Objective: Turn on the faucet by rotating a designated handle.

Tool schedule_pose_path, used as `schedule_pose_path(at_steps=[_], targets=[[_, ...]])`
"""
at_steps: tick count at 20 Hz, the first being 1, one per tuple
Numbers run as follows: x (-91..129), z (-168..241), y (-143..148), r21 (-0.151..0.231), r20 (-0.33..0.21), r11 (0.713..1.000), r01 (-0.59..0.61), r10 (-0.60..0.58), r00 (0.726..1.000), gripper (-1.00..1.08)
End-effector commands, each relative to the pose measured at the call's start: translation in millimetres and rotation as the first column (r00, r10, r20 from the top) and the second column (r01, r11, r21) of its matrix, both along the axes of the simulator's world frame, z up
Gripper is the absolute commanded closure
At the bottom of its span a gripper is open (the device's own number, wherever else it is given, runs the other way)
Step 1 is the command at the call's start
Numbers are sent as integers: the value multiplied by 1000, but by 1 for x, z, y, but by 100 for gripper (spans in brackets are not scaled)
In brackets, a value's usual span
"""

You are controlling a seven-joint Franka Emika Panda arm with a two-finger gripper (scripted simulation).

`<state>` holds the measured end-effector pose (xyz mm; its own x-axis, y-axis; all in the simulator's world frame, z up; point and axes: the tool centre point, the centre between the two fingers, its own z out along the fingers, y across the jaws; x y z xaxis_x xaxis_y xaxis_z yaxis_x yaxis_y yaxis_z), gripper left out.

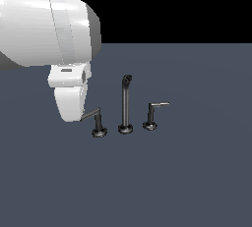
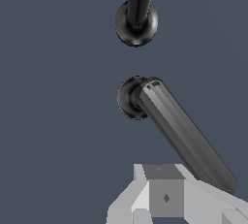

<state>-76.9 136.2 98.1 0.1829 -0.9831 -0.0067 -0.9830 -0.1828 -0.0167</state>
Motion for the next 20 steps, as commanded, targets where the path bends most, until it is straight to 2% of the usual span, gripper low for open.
schedule_pose_path(at_steps=[1,6,8,20], targets=[[-14,0,-6,-8,-12,1000,0,0,1000,108],[-30,0,-11,-9,-14,1000,-3,3,1000,108],[-25,0,-5,-3,-8,1000,-10,10,1000,108],[-43,0,-52,-9,-14,1000,-4,4,1000,108]])
